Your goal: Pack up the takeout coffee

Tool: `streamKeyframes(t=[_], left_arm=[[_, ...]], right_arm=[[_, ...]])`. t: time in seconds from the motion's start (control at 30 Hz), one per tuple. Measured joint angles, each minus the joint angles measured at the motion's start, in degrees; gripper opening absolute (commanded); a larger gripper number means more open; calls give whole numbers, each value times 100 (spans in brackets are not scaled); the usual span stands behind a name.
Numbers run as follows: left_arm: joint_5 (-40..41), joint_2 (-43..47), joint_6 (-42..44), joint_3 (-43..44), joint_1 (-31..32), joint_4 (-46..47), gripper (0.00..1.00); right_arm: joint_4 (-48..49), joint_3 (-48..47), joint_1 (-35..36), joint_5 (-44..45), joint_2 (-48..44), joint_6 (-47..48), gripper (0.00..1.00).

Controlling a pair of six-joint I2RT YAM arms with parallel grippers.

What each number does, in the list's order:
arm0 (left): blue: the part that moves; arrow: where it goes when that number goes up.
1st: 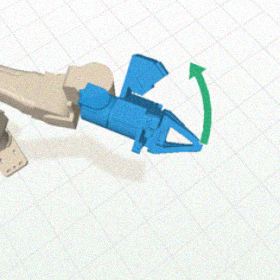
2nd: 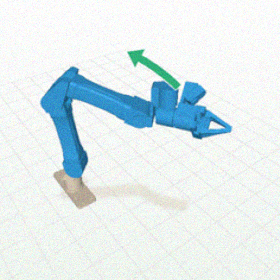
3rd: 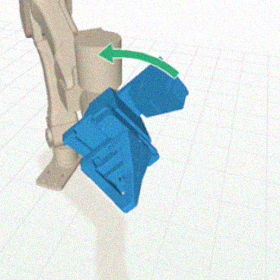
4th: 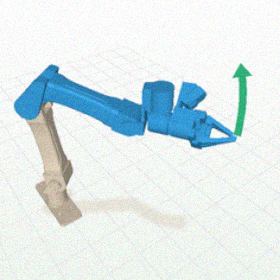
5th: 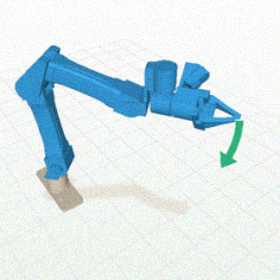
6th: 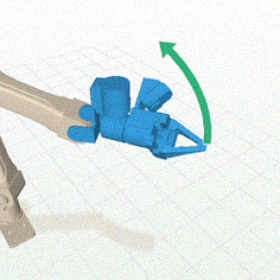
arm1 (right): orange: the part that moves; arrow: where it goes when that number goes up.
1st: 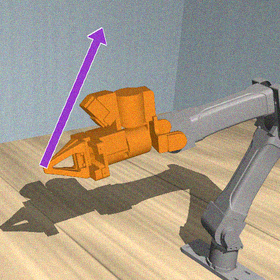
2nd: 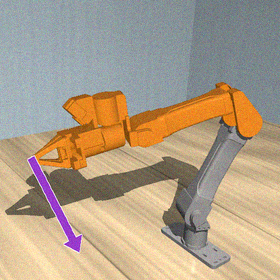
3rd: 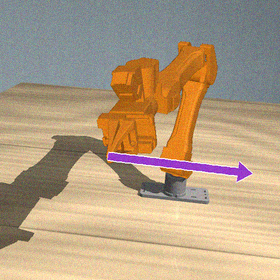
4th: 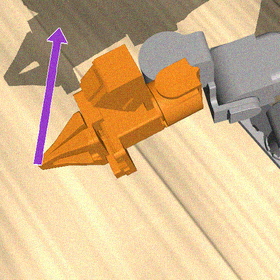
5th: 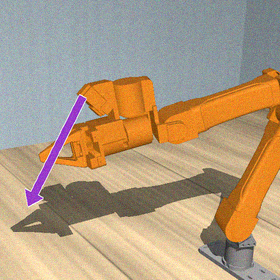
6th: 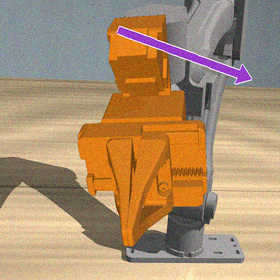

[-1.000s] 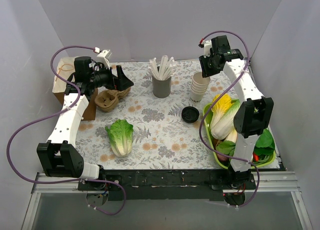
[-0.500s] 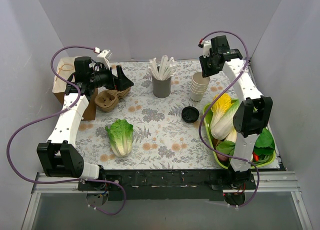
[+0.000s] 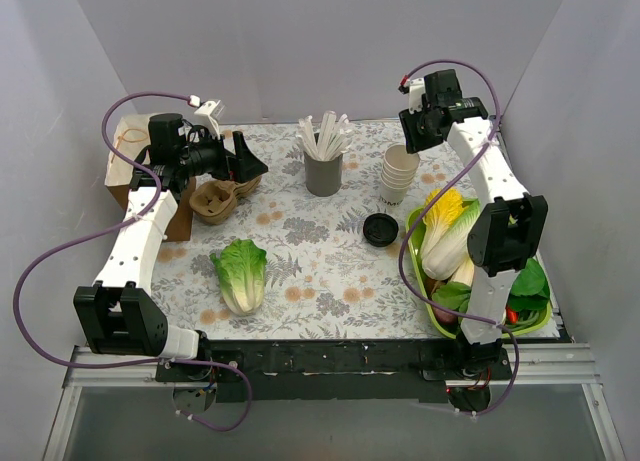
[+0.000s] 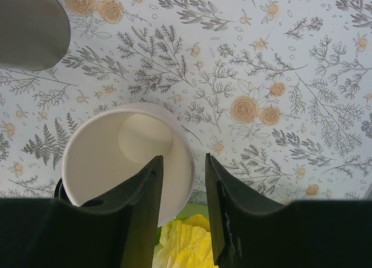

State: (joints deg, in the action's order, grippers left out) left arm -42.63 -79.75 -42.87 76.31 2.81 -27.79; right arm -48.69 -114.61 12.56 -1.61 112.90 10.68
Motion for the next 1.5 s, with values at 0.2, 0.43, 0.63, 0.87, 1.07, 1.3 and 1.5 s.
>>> streamKeyframes(t=[0.2,0.43,0.63,0.87,1.07,1.3,1.5], left_arm=[[-2,0,0,0,-2,0,98],[-2,0,0,0,0,0,98],[-2,0,0,0,0,0,98],[-2,0,0,-66,0,22,98],[-2,0,2,-87,0,42,98],[-2,0,2,-116,0,48,98],[-2,0,2,-170,0,61,98]], right_arm=[[-4,0,-59,-4,7,0,38],[-7,0,-94,-17,9,0,34],[-46,7,-94,-96,11,4,31],[-83,17,-94,-157,11,2,25],[-83,37,-94,-155,11,4,25],[-87,114,-94,-153,31,9,23],[-90,114,-94,-151,72,11,19]])
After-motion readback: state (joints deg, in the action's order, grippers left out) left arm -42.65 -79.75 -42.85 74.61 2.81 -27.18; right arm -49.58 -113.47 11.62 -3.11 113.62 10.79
